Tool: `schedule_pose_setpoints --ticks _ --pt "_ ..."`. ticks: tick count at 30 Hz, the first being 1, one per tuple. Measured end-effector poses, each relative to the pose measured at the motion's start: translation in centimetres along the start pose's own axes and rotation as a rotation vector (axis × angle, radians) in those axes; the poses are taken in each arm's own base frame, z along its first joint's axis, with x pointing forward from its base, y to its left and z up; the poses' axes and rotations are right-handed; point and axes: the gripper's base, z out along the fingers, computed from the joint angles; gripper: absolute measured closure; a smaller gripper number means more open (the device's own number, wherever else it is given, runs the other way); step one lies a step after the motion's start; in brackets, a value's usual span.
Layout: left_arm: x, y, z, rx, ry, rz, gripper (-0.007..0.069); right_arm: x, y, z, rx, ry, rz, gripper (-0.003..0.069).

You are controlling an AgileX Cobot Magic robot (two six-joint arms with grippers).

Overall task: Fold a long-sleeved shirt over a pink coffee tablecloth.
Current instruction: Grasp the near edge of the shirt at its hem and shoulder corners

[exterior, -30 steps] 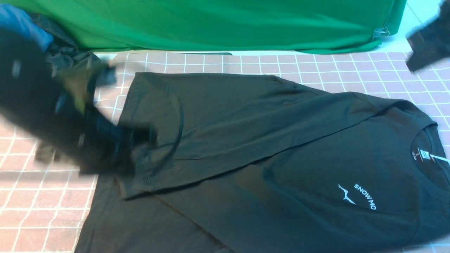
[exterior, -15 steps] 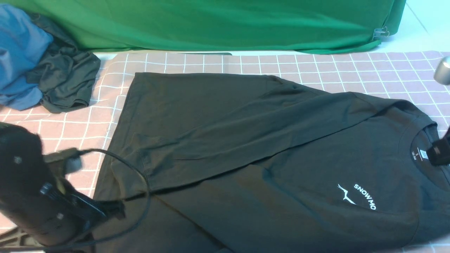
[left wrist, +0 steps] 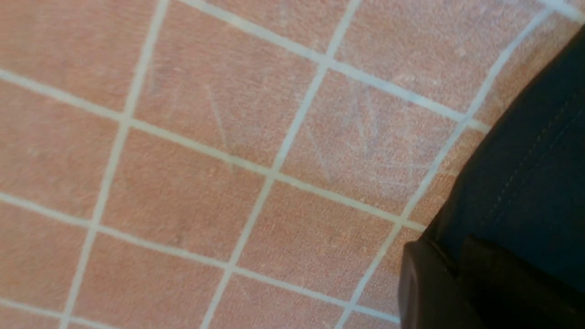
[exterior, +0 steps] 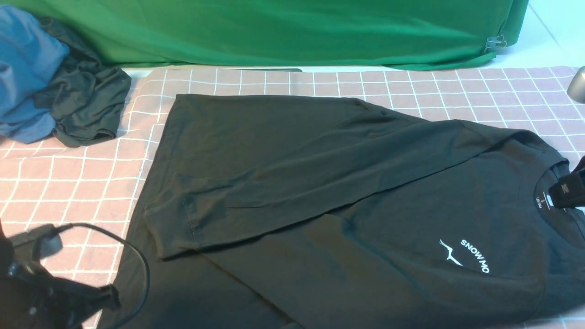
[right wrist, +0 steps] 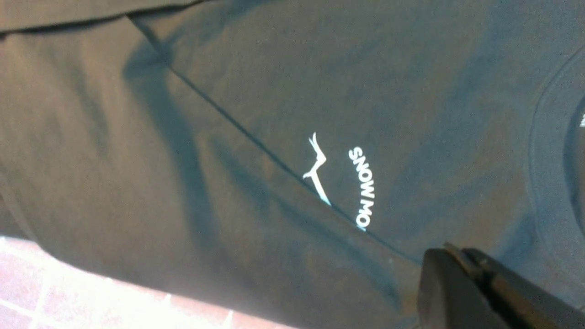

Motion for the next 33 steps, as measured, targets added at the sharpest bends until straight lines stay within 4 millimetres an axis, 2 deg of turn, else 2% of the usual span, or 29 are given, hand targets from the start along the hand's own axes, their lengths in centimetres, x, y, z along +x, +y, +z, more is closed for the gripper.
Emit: schedule_pose_setpoints --ticks 1,2,3,5,8,11,15,18,21,23,25,26,28,30,32,33 --pt "0.1 0.0 0.1 0.007 -0.001 0.006 0.0409 0.0 0.0 0.0 0.001 -0.004 0.001 0.0615" --pt "0.1 -0.1 0.2 0.016 -0.009 0.015 0.0332 -0.1 0.0 0.0 0.002 -0.010 0.001 0.0615" --pt "0.1 -0.1 0.3 0.017 -0.012 0.015 0.0322 -0.1 0.0 0.0 0.002 -0.010 0.001 0.0615" --pt "0.0 0.0 0.4 0.019 -0.033 0.023 0.0219 -0.1 0.0 0.0 0.002 -0.014 0.002 0.0615" --pt "-0.1 0.0 0.8 0.030 -0.069 0.022 0.0109 -0.1 0.0 0.0 -0.003 -0.016 0.006 0.0615" --pt "0.2 0.0 1.4 0.035 -0.053 0.022 0.0069 -0.2 0.0 0.0 -0.005 -0.017 0.007 0.0615" --pt "0.1 -0.2 2.1 0.046 -0.012 0.052 0.0074 -0.2 0.1 0.0 -0.008 -0.023 0.010 0.0615" --pt "0.1 -0.2 2.5 0.035 0.020 0.074 0.0120 -0.3 0.1 0.0 -0.011 -0.028 0.013 0.0615" --pt "-0.2 -0.1 2.9 0.008 0.064 0.094 0.0220 -0.4 0.1 0.0 -0.010 -0.039 0.016 0.0615" --pt "-0.4 -0.1 3.1 -0.011 0.090 0.114 0.0300 -0.4 0.1 0.0 -0.010 -0.044 0.017 0.0615" --pt "-0.8 -0.3 2.9 -0.008 0.110 0.116 0.0425 -0.4 0.1 0.0 -0.010 -0.044 0.014 0.0615" --pt "-0.8 -0.3 2.9 -0.007 0.113 0.116 0.0438 -0.4 0.1 0.0 -0.010 -0.044 0.014 0.0615" --pt "-1.3 -0.7 2.5 0.005 0.129 0.107 0.0554 -0.4 0.1 0.0 -0.011 -0.039 -0.003 0.0615" --pt "-1.6 -0.9 1.8 0.005 0.144 0.110 0.0593 -0.2 0.2 0.0 -0.017 -0.026 -0.016 0.0615" --pt "-1.8 -1.0 1.0 0.010 0.139 0.113 0.0596 -0.1 0.2 0.0 -0.022 -0.012 -0.021 0.0615" --pt "-2.1 -1.2 -0.4 0.024 0.111 0.116 0.0596 0.0 0.3 0.0 -0.028 0.003 -0.028 0.0615"
